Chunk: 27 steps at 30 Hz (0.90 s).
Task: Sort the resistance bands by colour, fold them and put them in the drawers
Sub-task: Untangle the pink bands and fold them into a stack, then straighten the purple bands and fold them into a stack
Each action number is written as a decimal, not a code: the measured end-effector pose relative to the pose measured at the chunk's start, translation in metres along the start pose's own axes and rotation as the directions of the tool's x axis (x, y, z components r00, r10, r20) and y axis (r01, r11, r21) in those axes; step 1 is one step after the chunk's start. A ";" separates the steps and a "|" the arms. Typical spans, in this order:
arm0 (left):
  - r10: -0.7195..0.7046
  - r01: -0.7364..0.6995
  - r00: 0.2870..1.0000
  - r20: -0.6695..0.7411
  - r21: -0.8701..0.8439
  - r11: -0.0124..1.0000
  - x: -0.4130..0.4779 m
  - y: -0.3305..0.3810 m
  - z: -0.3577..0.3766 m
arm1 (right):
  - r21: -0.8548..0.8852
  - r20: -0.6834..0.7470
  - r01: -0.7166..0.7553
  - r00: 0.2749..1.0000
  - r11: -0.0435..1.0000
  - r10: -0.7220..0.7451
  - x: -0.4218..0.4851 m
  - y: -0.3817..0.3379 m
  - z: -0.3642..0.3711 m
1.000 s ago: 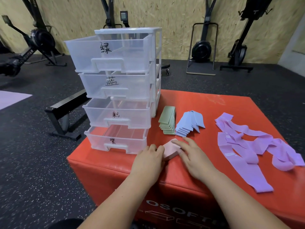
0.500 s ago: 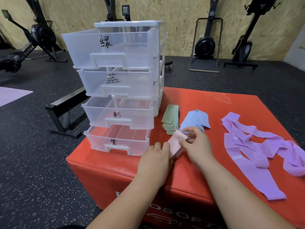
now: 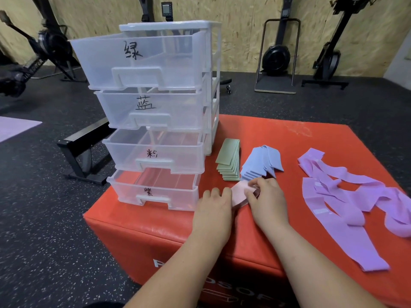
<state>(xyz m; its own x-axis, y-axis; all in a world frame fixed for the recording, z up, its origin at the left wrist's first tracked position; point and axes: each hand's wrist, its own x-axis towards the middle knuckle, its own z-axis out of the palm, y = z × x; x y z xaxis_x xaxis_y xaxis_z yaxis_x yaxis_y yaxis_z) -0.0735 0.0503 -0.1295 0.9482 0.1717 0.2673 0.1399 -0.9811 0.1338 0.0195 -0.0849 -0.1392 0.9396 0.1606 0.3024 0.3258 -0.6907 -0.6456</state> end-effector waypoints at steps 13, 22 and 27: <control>0.012 -0.012 1.000 -0.005 -0.027 1.000 -0.012 0.007 -0.021 | -0.034 0.186 0.135 0.974 0.990 -0.126 -0.027 0.011 -0.063; 0.306 -0.286 0.948 0.090 -0.185 0.940 -0.039 0.065 -0.042 | -0.588 0.311 0.101 0.944 0.803 0.109 -0.093 0.065 -0.145; 0.490 -0.434 0.837 0.242 -0.251 0.865 -0.057 0.103 -0.036 | -0.581 0.364 0.071 0.914 0.811 0.180 -0.116 0.105 -0.186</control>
<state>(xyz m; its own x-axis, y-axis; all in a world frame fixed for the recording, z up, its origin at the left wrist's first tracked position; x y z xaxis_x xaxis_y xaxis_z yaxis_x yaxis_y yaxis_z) -0.1237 -0.0569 -0.0966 0.9316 -0.3587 0.0582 -0.3619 -0.9011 0.2390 -0.0748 -0.3071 -0.1117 0.9556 0.2790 -0.0950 0.2703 -0.9581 -0.0949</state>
